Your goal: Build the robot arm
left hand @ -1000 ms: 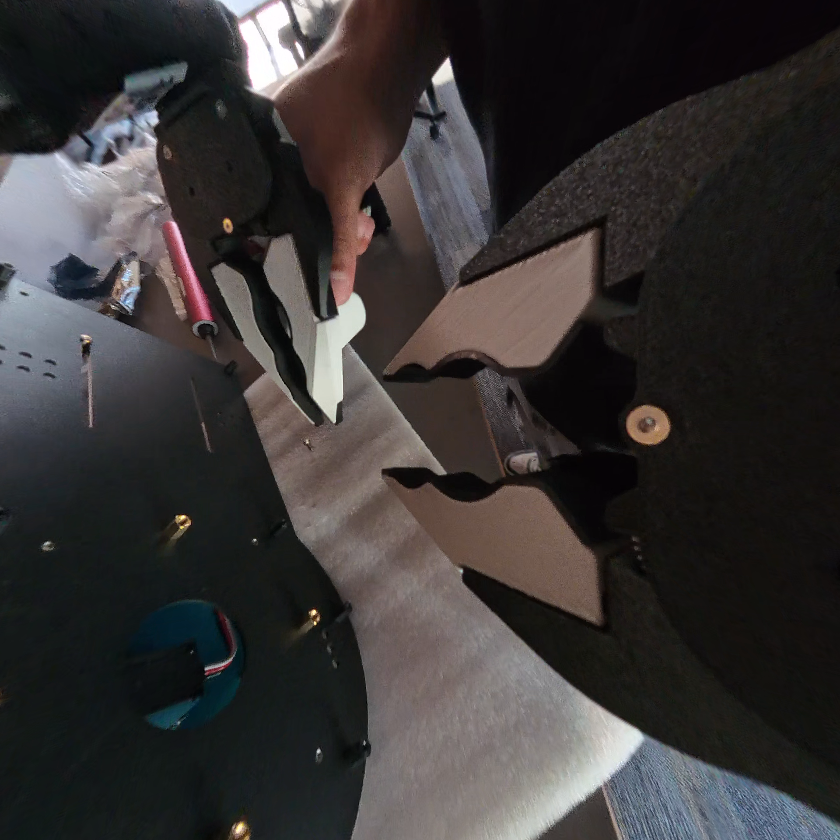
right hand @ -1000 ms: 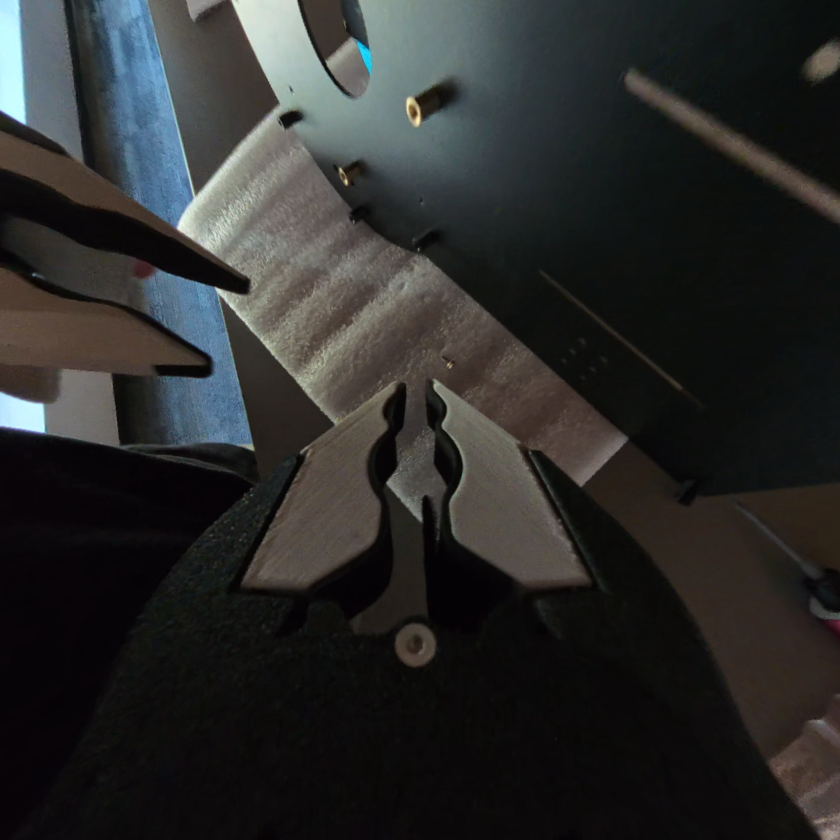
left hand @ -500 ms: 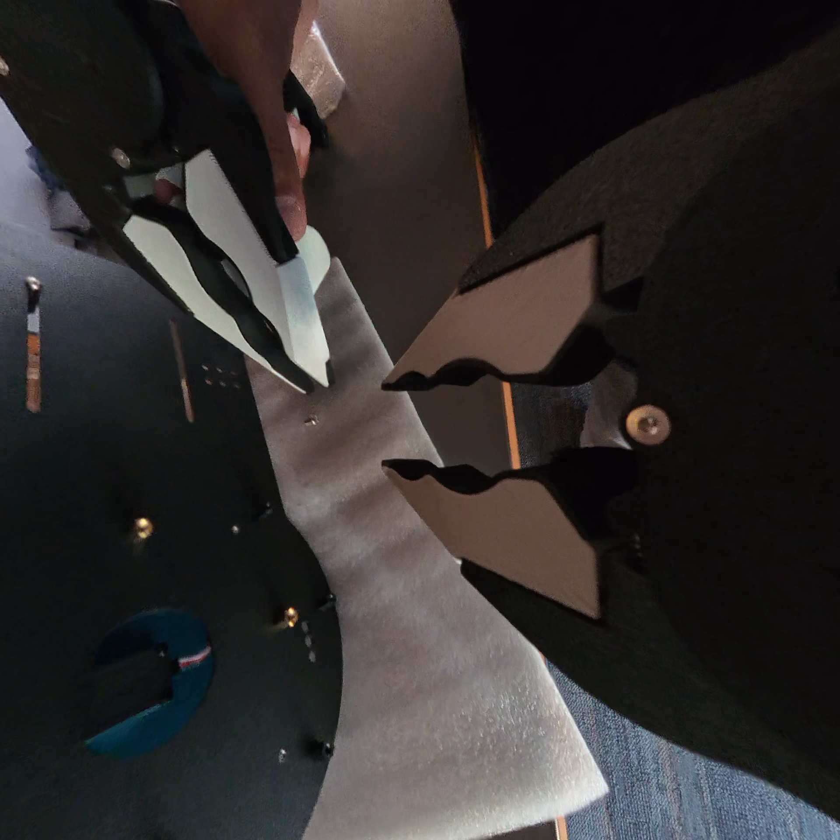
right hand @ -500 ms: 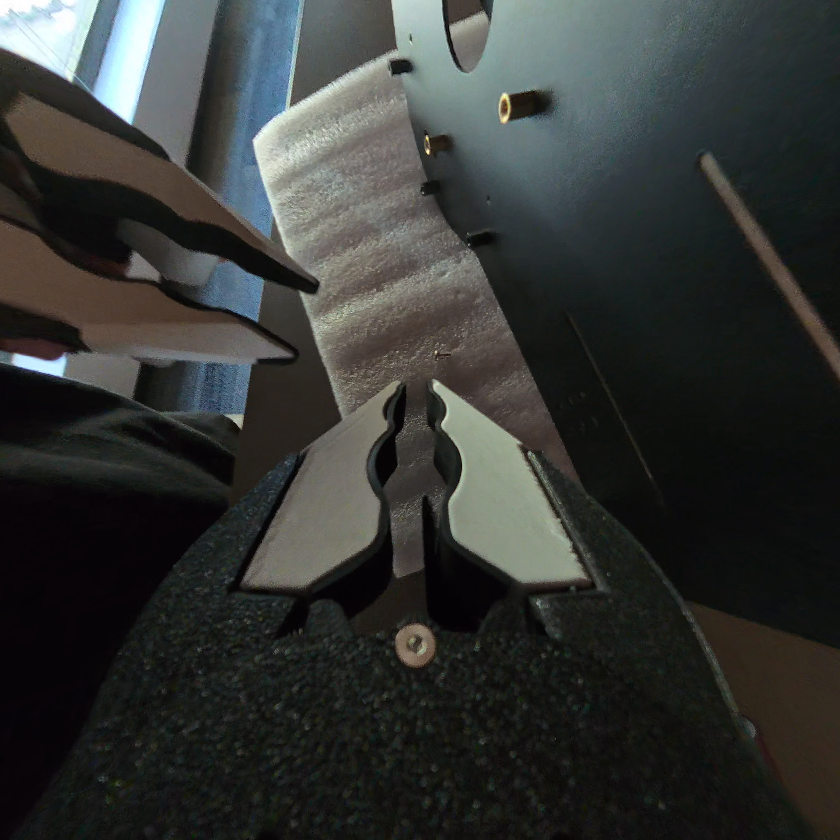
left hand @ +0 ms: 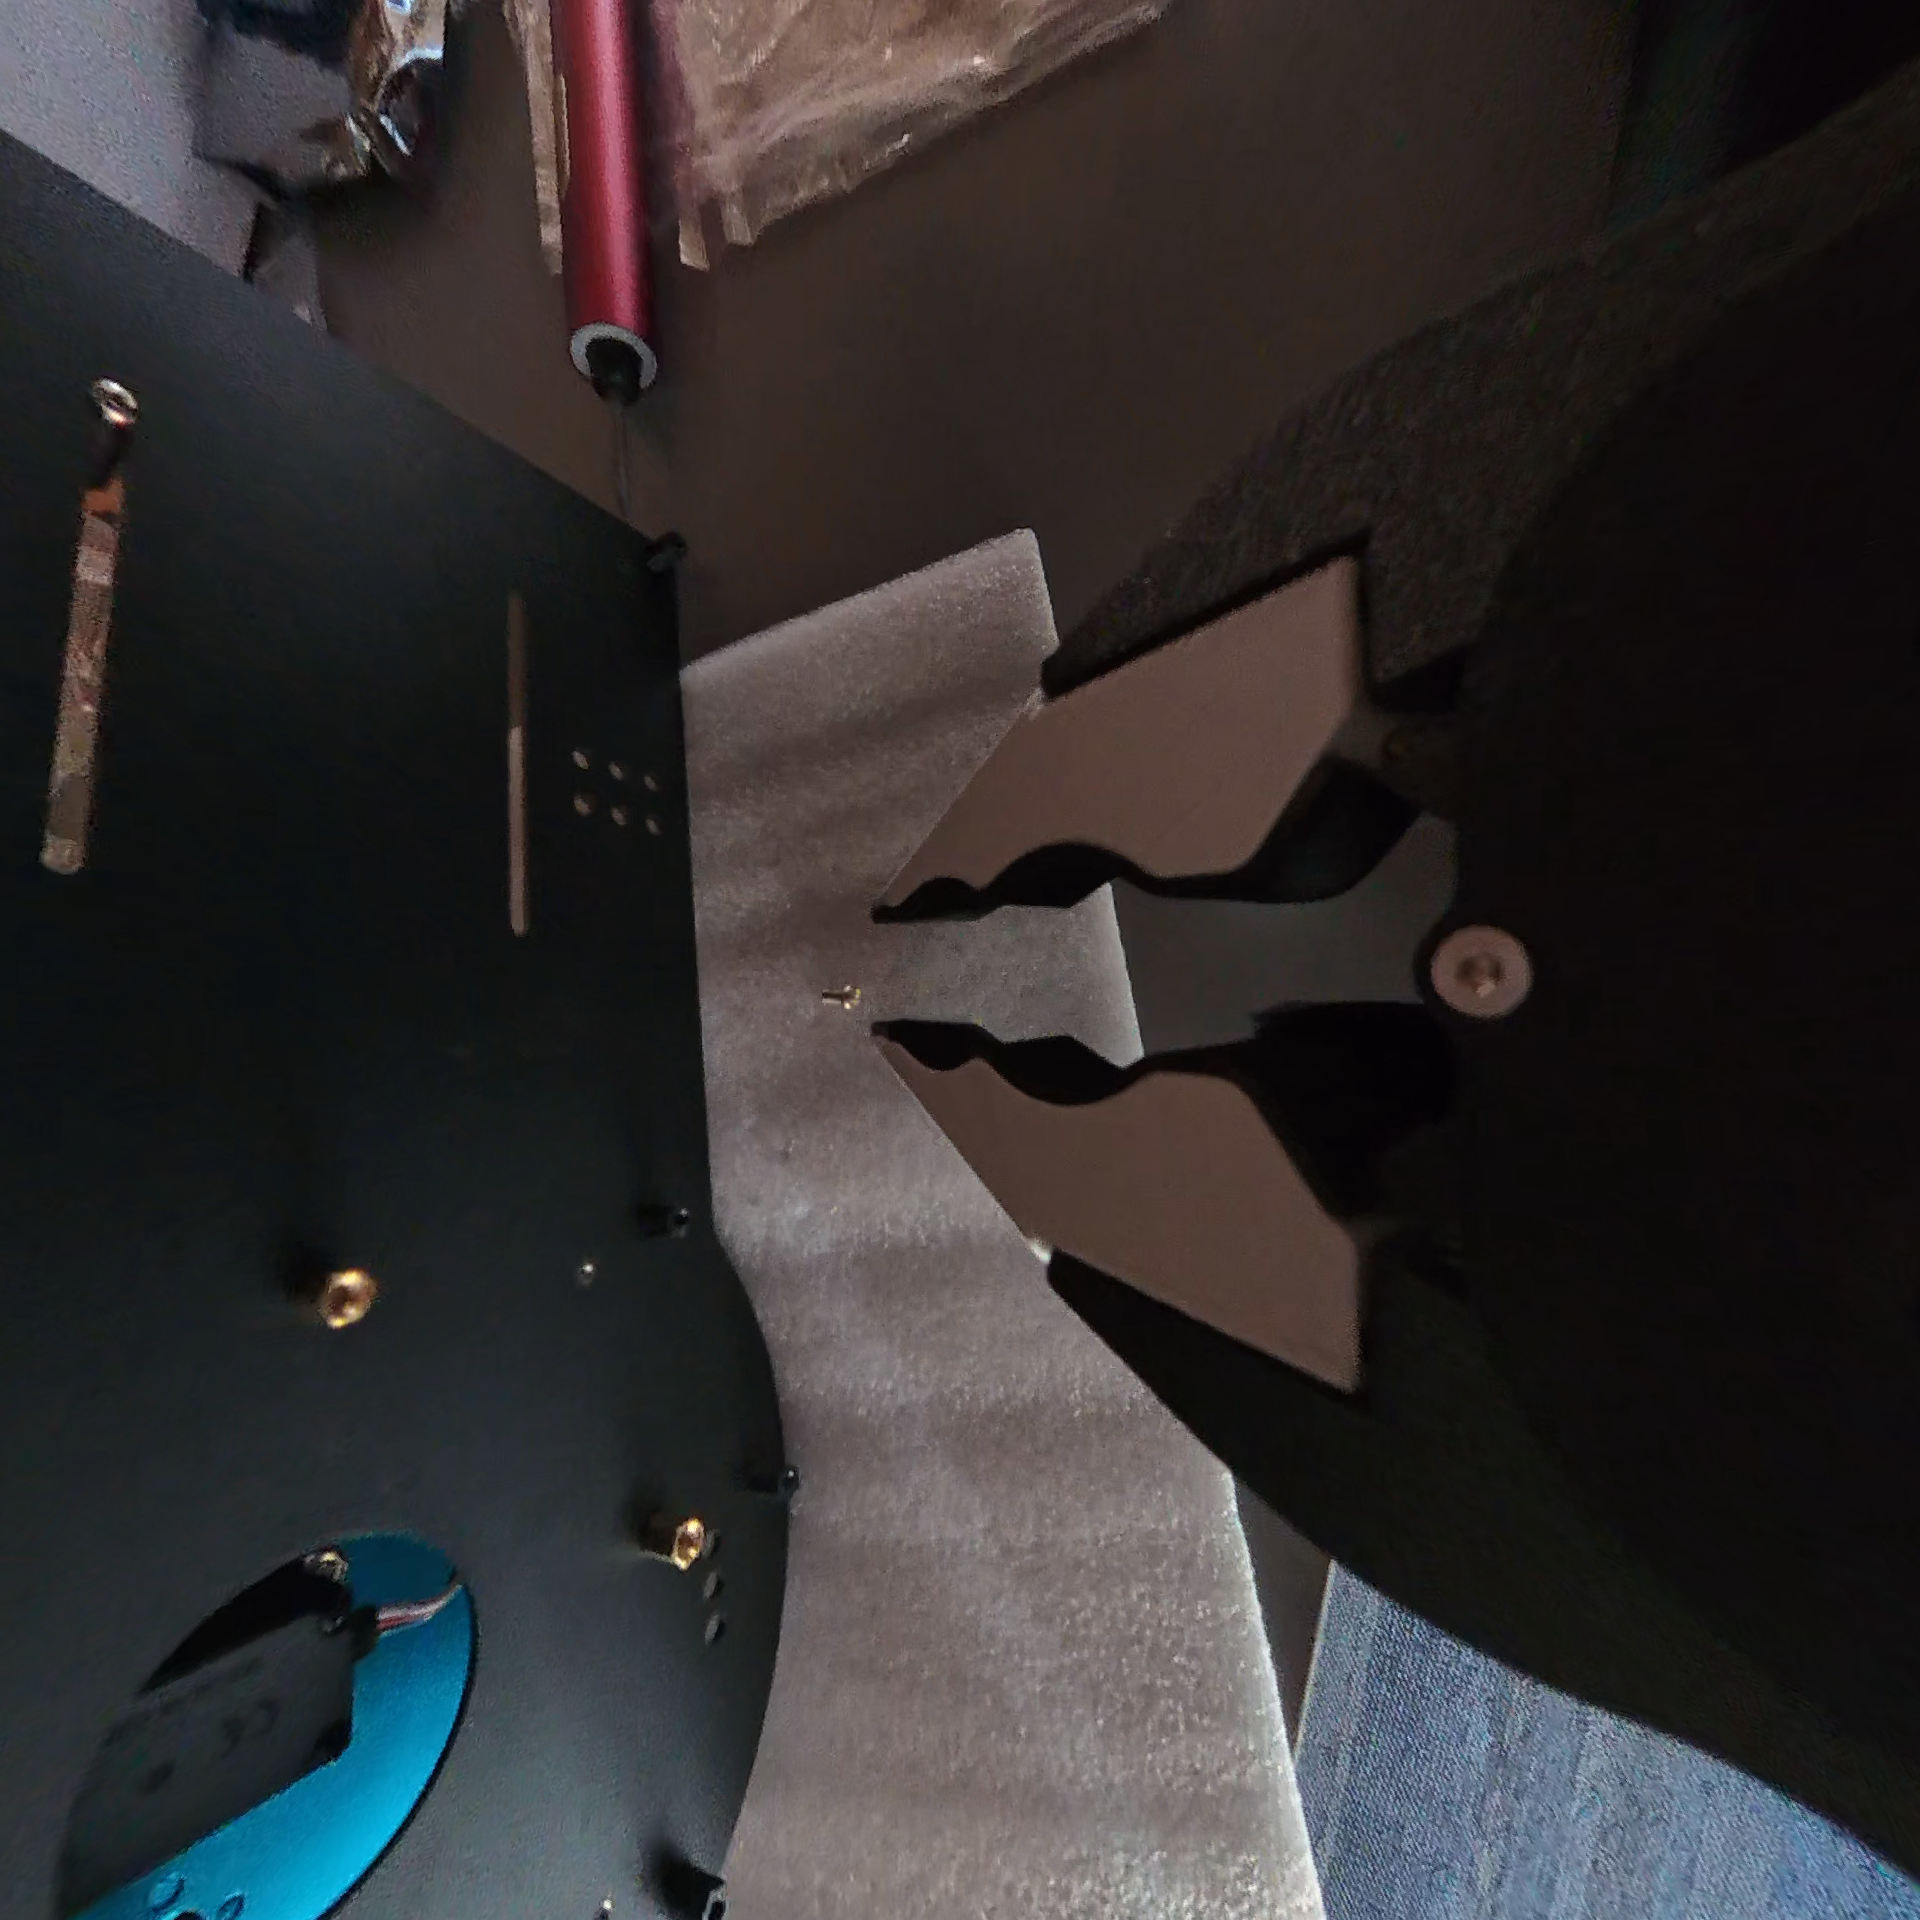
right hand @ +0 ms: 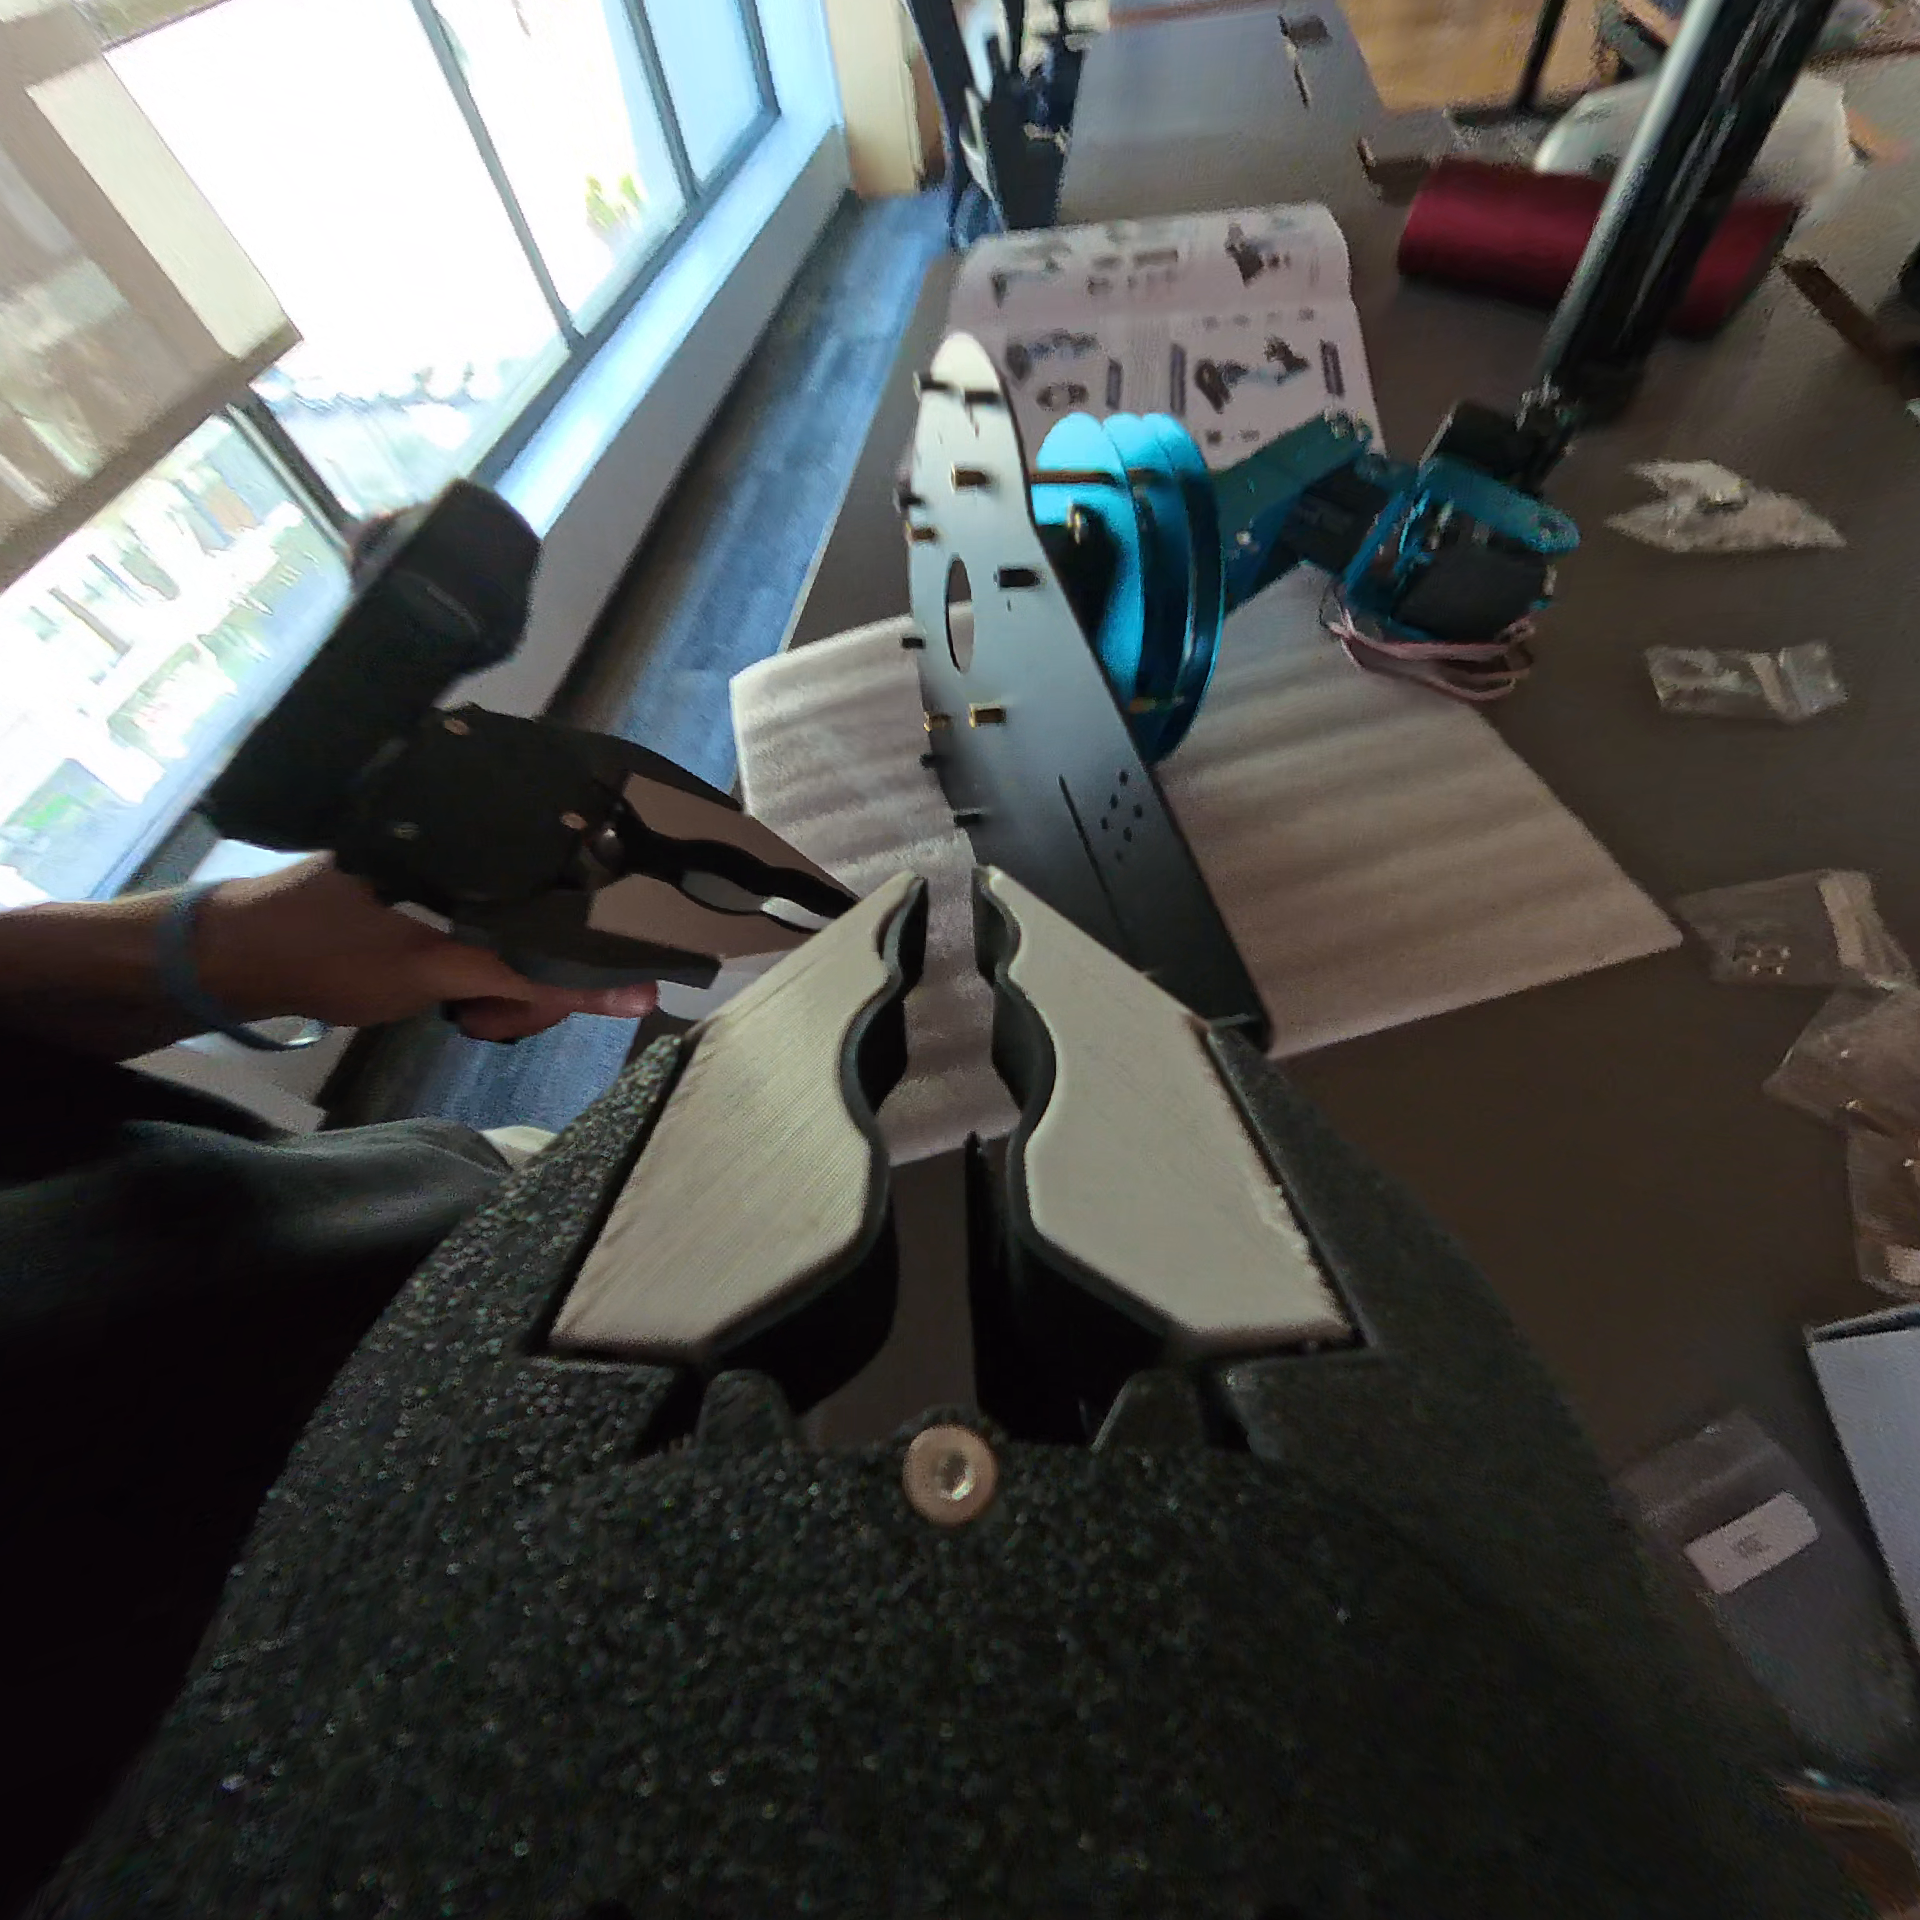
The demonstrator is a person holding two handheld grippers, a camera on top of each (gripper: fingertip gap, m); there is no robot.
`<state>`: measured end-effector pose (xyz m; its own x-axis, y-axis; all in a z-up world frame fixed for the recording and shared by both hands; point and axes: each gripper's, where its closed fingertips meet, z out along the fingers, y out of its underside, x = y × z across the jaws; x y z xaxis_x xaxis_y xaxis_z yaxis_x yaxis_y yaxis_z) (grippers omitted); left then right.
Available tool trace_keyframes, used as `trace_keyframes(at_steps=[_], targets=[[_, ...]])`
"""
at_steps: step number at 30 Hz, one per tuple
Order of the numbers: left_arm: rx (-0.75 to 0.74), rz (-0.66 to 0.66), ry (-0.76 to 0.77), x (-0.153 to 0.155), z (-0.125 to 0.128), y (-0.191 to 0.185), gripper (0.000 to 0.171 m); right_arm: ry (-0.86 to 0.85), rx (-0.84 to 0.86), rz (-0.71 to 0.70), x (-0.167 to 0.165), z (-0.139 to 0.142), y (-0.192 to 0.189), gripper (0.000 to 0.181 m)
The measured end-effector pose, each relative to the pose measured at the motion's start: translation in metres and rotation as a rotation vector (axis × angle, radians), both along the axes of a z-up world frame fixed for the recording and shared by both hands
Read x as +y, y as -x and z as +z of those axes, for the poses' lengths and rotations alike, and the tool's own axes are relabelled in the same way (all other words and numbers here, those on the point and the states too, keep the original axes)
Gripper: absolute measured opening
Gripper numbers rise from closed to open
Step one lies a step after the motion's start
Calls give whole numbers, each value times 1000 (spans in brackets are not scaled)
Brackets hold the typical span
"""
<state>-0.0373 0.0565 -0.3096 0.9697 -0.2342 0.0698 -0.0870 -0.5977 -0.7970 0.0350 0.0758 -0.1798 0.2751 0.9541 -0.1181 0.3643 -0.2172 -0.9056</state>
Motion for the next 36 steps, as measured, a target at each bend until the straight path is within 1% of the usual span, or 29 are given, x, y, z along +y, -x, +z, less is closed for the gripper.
trace_keyframes(at_steps=[3,5,7,8,9,10,13,19,22,25,28,30,32,34,36], targets=[[2,0,-6,0,1,1,19,45,64,91,3,22,-17,11],[38,-8,-7,4,-1,5,19,75,56,126,14,25,-28,13],[58,-49,-4,8,-1,3,17,79,48,118,28,25,-38,12],[77,-49,-3,11,-1,5,16,86,49,115,34,26,-42,11],[82,-70,8,11,-1,3,12,95,56,113,38,27,-45,11],[83,-97,28,11,-4,0,8,104,65,112,40,27,-47,12],[100,-103,34,11,-6,-1,7,126,85,102,44,25,-53,12],[113,-91,42,12,-6,-1,5,176,31,63,37,-5,-64,10],[127,-112,45,12,-6,0,3,189,-65,8,32,-27,-79,12],[160,-151,33,11,-5,-1,3,207,-117,-28,23,-39,-95,12],[202,-224,16,9,-1,-5,3,257,-146,-59,10,-49,-110,11],[219,-272,18,7,0,-9,3,300,-262,-49,-4,-70,-129,7],[227,-322,17,4,2,-14,3,301,-395,-6,-23,-89,-149,8],[223,-372,16,-1,5,-19,3,245,-509,-27,-30,-105,-172,8],[216,-407,22,-4,9,-21,3,207,-549,-74,-32,-116,-188,9]])
